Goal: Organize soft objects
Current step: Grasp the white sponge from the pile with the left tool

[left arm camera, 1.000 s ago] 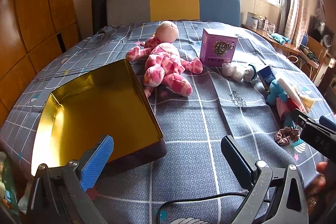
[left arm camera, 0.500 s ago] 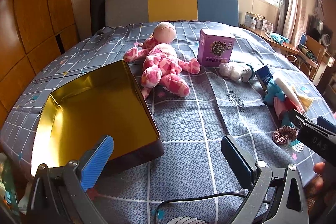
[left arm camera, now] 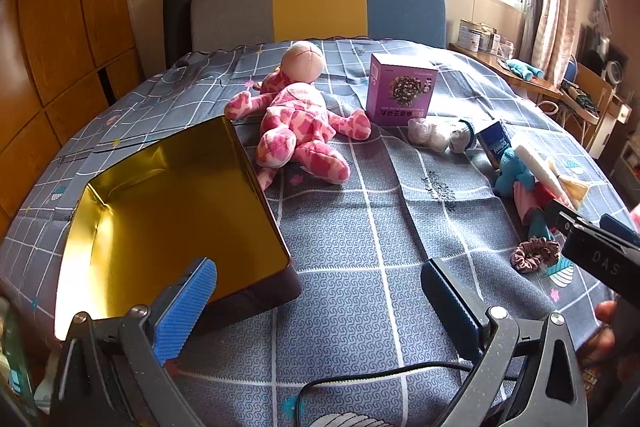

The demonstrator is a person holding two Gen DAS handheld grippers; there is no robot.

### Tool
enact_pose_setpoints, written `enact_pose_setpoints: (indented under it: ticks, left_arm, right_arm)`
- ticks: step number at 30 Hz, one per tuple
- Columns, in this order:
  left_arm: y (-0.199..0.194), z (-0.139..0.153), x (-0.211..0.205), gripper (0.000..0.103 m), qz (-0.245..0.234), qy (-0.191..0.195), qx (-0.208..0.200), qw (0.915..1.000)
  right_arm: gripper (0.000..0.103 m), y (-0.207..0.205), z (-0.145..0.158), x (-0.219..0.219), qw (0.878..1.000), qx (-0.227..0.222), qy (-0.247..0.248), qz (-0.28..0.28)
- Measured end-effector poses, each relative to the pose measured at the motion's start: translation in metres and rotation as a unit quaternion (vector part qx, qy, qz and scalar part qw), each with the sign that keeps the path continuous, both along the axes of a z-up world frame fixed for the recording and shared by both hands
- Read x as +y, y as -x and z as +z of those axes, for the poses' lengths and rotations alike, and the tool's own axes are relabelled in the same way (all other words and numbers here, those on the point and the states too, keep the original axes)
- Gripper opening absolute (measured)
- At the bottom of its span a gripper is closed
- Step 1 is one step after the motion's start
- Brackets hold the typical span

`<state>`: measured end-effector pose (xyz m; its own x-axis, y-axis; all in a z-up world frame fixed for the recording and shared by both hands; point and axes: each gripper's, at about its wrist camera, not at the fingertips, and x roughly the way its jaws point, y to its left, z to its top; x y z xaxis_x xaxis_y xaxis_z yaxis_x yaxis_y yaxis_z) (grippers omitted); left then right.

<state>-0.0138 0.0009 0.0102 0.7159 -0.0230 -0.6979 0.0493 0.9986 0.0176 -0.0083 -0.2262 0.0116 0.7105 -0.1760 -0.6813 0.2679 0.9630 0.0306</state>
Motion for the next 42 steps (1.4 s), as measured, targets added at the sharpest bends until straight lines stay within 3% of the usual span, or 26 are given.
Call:
enact_pose_setpoints:
  ticks: [5,10,15,19,23,26,30,31,33,34,35,37,42]
  left_arm:
    - [-0.003,0.002,-0.003,0.103,-0.037,0.022,0.006,0.9991]
    - [-0.023,0.007,-0.013,0.103,-0.072,0.054,0.034,0.9953]
    - [-0.055,0.017,-0.045,0.103,-0.132,0.097,0.061,0.9847]
    - [-0.084,0.020,-0.087,0.103,-0.164,0.115,0.082,0.9763]
    - [-0.111,0.018,-0.131,0.093,-0.193,0.137,0.098,0.9665]
    - [-0.132,0.009,-0.158,0.086,-0.203,0.168,0.120,0.9570]
    - [-0.149,0.000,-0.185,0.084,-0.209,0.188,0.137,0.9500]
    - [-0.154,-0.003,-0.192,0.082,-0.208,0.190,0.139,0.9494]
    - [-0.164,-0.011,-0.203,0.062,-0.207,0.199,0.150,0.9460]
    - [-0.167,-0.015,-0.207,0.032,-0.210,0.206,0.157,0.9429]
    - [-0.171,-0.020,-0.210,0.027,-0.213,0.213,0.165,0.9390]
    - [-0.172,-0.028,-0.209,0.026,-0.213,0.234,0.185,0.9306]
    - [-0.156,-0.006,-0.175,0.026,-0.219,0.272,0.139,0.9267]
  right_arm:
    - [0.102,-0.005,0.011,-0.021,1.000,-0.004,-0.006,-0.001]
    - [0.103,-0.014,0.028,-0.077,0.998,-0.006,-0.056,-0.028]
    - [0.103,-0.022,0.028,-0.127,0.996,0.014,-0.050,-0.073]
    - [0.103,-0.022,0.017,-0.154,0.991,0.018,-0.083,-0.100]
    - [0.103,-0.022,0.000,-0.168,0.983,0.032,-0.147,-0.106]
    - [0.103,-0.021,0.001,-0.168,0.982,0.024,-0.156,-0.105]
    - [0.103,-0.018,-0.001,-0.173,0.978,0.011,-0.180,-0.100]
    - [0.103,-0.018,-0.002,-0.173,0.978,0.009,-0.186,-0.095]
    - [0.103,-0.020,-0.003,-0.173,0.977,0.010,-0.194,-0.087]
    - [0.102,-0.020,-0.004,-0.172,0.977,0.010,-0.195,-0.087]
    - [0.102,-0.019,-0.003,-0.172,0.977,0.008,-0.194,-0.088]
    - [0.102,-0.019,-0.004,-0.172,0.977,0.007,-0.196,-0.087]
    - [0.100,-0.021,-0.005,-0.172,0.977,0.012,-0.195,-0.085]
